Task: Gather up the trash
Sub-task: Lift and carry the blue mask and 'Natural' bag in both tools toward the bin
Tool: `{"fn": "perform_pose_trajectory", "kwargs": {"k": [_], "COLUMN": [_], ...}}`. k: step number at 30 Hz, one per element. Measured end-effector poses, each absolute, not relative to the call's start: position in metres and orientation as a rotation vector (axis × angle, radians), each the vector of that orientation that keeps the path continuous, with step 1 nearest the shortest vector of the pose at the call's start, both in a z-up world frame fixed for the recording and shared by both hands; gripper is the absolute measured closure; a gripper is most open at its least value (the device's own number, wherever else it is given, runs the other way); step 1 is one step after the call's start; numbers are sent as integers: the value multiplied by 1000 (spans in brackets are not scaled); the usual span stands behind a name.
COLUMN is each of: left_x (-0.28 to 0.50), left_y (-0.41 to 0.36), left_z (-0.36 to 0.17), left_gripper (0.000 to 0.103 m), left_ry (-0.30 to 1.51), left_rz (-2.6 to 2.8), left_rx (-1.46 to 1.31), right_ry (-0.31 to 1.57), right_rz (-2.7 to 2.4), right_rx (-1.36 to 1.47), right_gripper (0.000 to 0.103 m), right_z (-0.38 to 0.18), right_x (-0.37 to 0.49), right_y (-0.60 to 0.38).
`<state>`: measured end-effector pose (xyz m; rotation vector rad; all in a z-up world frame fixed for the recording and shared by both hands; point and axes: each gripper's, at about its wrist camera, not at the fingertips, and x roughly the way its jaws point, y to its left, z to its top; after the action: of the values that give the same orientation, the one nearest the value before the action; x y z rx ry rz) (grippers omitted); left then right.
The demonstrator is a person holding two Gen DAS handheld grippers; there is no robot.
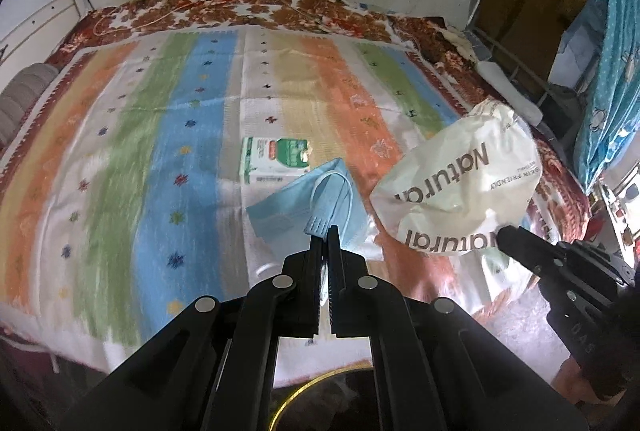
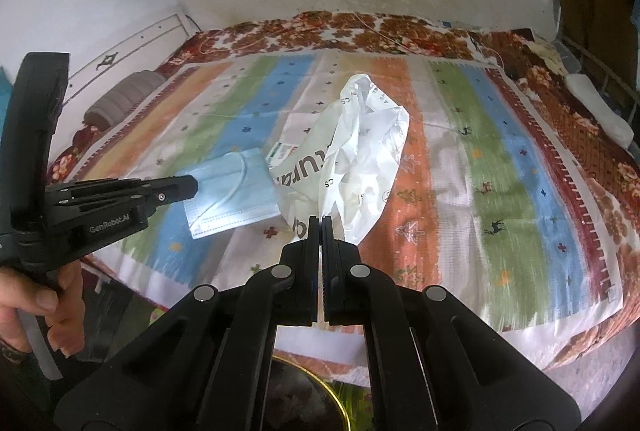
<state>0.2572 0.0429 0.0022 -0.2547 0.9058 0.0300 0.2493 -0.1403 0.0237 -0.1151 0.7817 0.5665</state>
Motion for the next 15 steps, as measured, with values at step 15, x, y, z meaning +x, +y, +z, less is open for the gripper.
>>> {"fn": "perform_pose_trajectory", "kwargs": {"k": [15], "left_x": [201], "left_y": [47], "left_z": [17], "left_gripper": [101], "left_ry": [910], "left_rz": [29], "left_rx": [-377], "right_ry": [719], "right_rz": [610], "right_rx": [-151], "right_gripper": [103], "right_z": [42], "right_x": [189], "right_y": [-150]}}
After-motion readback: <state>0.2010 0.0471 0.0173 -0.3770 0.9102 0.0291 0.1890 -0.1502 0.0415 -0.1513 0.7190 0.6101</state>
